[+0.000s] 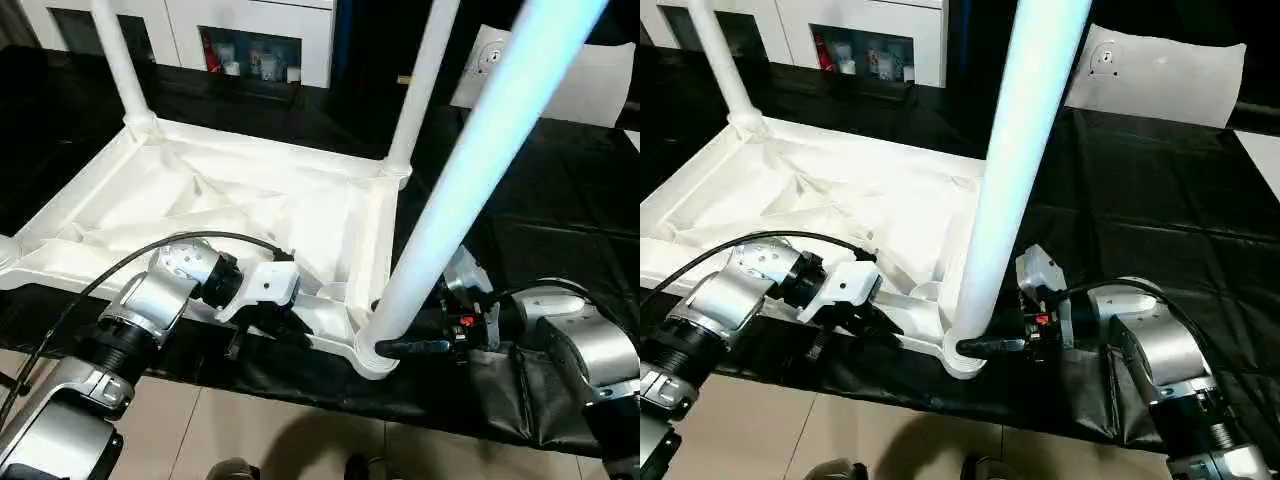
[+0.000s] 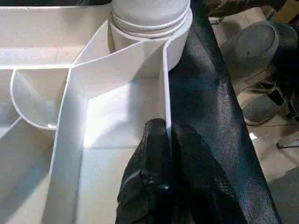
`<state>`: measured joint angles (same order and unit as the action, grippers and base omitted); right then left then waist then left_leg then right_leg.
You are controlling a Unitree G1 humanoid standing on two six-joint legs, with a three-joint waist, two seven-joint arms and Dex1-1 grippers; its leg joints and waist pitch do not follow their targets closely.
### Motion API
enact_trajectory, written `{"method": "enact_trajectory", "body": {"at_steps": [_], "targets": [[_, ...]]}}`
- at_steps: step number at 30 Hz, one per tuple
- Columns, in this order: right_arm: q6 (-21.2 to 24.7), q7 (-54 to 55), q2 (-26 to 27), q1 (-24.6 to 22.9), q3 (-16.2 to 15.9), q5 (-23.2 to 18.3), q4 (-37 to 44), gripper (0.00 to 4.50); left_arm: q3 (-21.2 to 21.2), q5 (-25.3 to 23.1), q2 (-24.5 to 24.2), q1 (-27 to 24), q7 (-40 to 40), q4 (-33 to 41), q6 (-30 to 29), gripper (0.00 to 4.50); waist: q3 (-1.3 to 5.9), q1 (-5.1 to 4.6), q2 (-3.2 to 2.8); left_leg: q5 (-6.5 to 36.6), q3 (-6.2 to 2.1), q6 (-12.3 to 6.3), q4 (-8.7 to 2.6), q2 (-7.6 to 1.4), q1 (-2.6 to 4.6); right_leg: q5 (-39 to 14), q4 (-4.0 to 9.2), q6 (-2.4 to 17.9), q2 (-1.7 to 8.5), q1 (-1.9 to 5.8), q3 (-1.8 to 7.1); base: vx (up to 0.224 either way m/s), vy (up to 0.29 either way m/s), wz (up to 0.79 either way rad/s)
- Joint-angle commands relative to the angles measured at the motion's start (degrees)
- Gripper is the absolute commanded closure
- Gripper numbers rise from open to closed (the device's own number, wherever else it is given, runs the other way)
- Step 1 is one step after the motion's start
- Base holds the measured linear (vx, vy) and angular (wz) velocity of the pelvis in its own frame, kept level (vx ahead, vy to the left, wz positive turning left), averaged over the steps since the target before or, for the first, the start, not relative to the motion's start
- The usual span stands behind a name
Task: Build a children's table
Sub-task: Rotate leg to tighten
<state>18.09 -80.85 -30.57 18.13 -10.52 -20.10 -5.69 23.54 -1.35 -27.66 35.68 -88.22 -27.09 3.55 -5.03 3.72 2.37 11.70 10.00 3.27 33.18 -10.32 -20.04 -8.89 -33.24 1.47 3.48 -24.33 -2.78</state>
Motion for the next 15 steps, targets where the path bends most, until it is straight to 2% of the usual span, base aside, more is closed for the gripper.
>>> {"method": "enact_trajectory", "body": {"at_steps": [1,4,8,11,13,15], "targets": [[-0.5,-1.6,-0.7,0.2,-0.9,-0.3,0.0,2.04,3.9,-1.7,0.6,-0.1,-2.4,0.2,1.2,4.5,3.43,-0.13,0.37,5.7,-0.14,-4.98,-3.47,-2.88,0.0,-11.4,2.78,13.6,4.32,3.65,2.62,0.0,0.0,0.0],[-0.4,-1.8,-0.7,0.1,-1.0,-0.4,0.1,2.32,3.9,-1.8,0.7,0.0,-2.3,0.1,1.3,4.5,3.35,-0.09,0.34,5.9,-0.15,-4.94,-3.5,-2.88,-0.05,-11.9,2.83,13.4,4.3,3.63,2.61,0.0,0.0,0.0],[0.0,-1.7,-0.7,-0.2,-1.1,-0.7,0.6,2.41,3.6,-1.9,0.8,0.2,-1.4,-0.4,1.3,4.5,3.3,-0.07,0.27,6.3,-0.15,-4.71,-3.52,-2.85,0.03,-13.1,3.01,13.0,4.31,3.55,2.63,0.0,0.0,0.0],[2.1,1.2,0.3,-1.4,-0.3,-1.8,2.5,2.43,2.6,-2.3,1.7,0.1,1.7,-1.4,0.0,4.5,3.13,-0.07,0.19,6.9,-0.22,-4.47,-3.64,-2.86,-0.04,-14.2,3.2,12.6,4.26,3.54,2.58,0.0,0.0,0.0],[5.6,8.4,2.8,-2.3,0.5,-1.2,4.8,2.43,0.9,-2.6,3.9,0.1,7.6,-1.9,-4.6,4.5,2.68,-0.04,0.15,9.3,-0.25,-3.49,-3.9,-2.87,0.24,-19.5,3.94,11.2,4.39,3.23,2.68,0.0,0.0,0.0],[6.6,12.0,4.2,-2.4,0.8,-0.3,5.0,2.43,0.1,-2.4,4.9,0.2,9.6,-2.0,-6.6,4.5,2.56,-0.14,0.23,10.8,-0.39,-2.66,-4.03,-2.76,0.53,-23.6,4.38,10.1,4.43,3.06,2.66,0.0,0.0,0.0]]}}
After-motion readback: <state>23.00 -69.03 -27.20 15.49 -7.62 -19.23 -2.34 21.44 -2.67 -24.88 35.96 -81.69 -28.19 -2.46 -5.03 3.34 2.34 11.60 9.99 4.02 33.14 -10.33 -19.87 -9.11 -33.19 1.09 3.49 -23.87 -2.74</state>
